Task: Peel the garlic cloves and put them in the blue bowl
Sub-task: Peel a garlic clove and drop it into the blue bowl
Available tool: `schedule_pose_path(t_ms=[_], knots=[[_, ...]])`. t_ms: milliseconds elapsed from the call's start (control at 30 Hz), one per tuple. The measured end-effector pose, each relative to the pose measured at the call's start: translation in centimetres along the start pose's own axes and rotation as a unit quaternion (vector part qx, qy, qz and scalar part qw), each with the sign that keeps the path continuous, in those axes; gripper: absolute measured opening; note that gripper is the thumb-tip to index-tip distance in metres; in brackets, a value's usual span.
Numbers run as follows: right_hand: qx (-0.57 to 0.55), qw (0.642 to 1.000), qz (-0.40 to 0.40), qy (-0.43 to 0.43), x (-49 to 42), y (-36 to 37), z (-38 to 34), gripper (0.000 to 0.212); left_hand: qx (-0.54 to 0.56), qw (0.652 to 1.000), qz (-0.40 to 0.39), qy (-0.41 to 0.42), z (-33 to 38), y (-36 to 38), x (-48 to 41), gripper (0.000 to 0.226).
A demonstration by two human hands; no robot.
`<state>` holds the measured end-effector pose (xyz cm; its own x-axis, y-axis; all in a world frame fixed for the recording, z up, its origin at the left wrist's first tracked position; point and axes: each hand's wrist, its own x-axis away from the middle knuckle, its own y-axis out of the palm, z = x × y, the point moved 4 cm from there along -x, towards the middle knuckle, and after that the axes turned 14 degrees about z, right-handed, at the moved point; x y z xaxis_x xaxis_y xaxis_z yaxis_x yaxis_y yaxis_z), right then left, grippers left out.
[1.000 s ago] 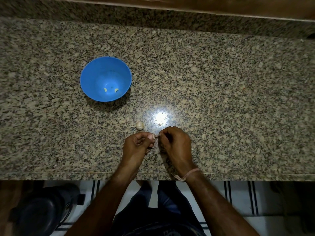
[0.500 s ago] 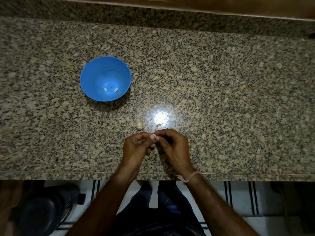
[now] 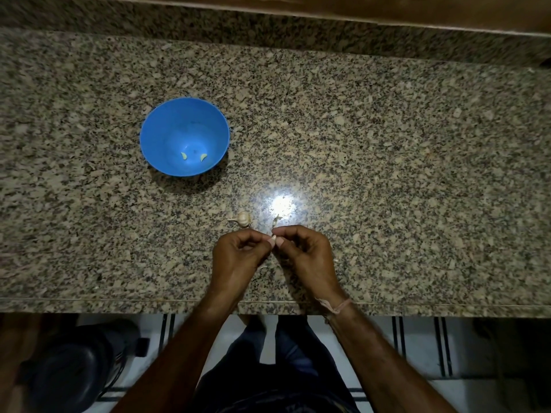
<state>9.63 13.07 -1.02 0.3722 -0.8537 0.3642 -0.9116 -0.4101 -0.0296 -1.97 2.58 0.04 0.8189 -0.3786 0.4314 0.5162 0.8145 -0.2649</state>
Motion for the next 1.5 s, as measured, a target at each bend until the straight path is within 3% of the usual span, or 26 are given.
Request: schedule_pose_path(t_ms=[233, 667, 933, 1133, 1500], knots=[[0.009, 1.0, -0.008, 0.017, -0.3, -0.2, 1.1, 0.016, -0.039, 0.999, -0.021, 0.002, 0.7, -0.3, -0.3, 0.006], [0.0, 0.999, -0.02, 0.032, 0.1, -0.6, 0.9, 0.021, -0.008, 0.995, -0.078, -0.055, 0.8, 0.2, -0.3, 0.011], [-0.028, 0.997, -0.038, 0.057, 0.3, -0.2, 0.6, 0.025, -0.012, 0.999, -0.021, -0.042, 0.1, 0.8, 0.1, 0.013], [-0.039, 0.998, -0.002, 0.048, 0.2, -0.1, 1.0, 0.017, -0.025, 0.999, -0.019, -0.021, -0.3, 1.0, -0.3, 0.01], [-0.049, 0.992, 0.036, 0.114, -0.5, -0.7, 0.8, 0.011, -0.192, 0.976, 0.066, 0.081, 0.1, 0.4, -0.4, 0.011]])
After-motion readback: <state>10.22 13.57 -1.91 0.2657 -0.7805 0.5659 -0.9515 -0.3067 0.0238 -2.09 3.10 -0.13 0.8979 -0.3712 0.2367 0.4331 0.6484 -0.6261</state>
